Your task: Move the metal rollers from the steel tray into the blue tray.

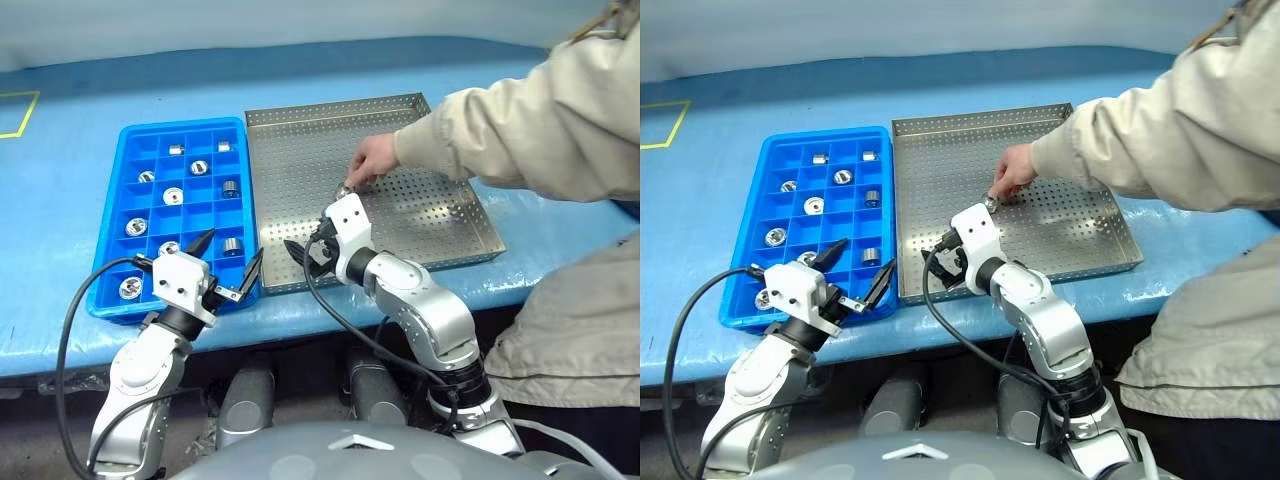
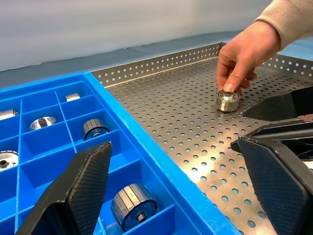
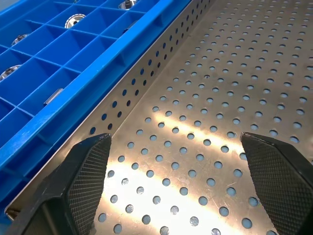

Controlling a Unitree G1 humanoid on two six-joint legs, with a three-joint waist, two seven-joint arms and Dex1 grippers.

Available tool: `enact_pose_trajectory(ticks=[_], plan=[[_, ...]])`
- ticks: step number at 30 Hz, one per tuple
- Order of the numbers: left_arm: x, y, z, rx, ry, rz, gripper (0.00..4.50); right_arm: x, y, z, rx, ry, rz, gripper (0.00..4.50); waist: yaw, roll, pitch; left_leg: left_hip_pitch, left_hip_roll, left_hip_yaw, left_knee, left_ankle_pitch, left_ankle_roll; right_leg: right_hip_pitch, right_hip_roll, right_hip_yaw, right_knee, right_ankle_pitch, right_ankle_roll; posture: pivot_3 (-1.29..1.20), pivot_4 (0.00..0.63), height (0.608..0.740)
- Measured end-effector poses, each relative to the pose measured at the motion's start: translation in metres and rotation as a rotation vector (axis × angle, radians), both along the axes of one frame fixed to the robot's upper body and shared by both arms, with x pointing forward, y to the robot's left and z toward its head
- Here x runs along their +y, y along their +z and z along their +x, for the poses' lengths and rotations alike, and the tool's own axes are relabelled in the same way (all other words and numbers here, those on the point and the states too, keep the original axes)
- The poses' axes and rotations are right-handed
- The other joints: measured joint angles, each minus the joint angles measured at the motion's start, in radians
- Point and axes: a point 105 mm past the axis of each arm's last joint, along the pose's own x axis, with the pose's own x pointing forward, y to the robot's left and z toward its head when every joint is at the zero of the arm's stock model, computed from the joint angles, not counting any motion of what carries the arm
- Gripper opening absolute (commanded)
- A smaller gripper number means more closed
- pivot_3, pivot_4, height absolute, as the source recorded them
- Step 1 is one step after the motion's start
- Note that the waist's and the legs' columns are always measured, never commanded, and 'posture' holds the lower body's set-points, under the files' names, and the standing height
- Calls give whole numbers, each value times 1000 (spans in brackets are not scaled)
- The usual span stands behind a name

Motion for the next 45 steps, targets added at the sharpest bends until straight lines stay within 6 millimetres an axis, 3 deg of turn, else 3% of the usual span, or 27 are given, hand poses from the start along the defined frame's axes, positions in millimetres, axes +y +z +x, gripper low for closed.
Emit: enact_pose_trajectory(ticks=[8, 19, 28, 31, 35, 36, 45], plan=[[20, 8, 17, -56, 225, 16, 4500, -6, 1, 4, -17, -50, 0, 4474, 0, 0, 0, 0, -1, -1, 4, 0, 0, 2, 0, 0, 0, 1, 2, 124, 150, 740], [35, 10, 29, -70, 374, -44, 4500, -29, 4, 10, -124, -211, 22, 4474, -6, 0, 0, 0, -1, -2, 14, 0, 1, 7, 0, 0, 0, 3, 5, 82, 150, 740], [48, 5, 37, -40, 498, -87, 4500, -61, 9, 15, -209, -384, 51, 4474, -8, 0, 0, 0, -1, -2, 14, -1, 1, 8, 0, 0, -1, 3, 5, 44, 150, 740], [50, 9, 40, -54, 511, -106, 3854, -69, 10, 15, -220, -435, 75, 3853, -9, 0, 0, 0, -1, -2, 14, -1, 1, 8, 0, 0, 0, 3, 5, 38, 150, 740], [53, 11, 40, -56, 524, -103, 2536, -74, 12, 16, -232, -463, 80, 2574, -14, 0, 0, 0, -1, -2, 14, -1, 1, 8, 0, 0, 0, 3, 5, 40, 150, 740], [54, 11, 41, -55, 530, -103, 2245, -74, 12, 16, -232, -467, 81, 2562, -15, 0, 0, 0, -1, -2, 14, -1, 1, 8, 0, 0, 0, 3, 5, 40, 150, 740], [55, 10, 41, -51, 522, -93, 2245, -69, 15, 25, -208, -458, 77, 2562, -17, 0, 0, 1, -1, -2, 14, -1, 1, 8, 0, 0, 0, 3, 5, 66, 150, 740]])
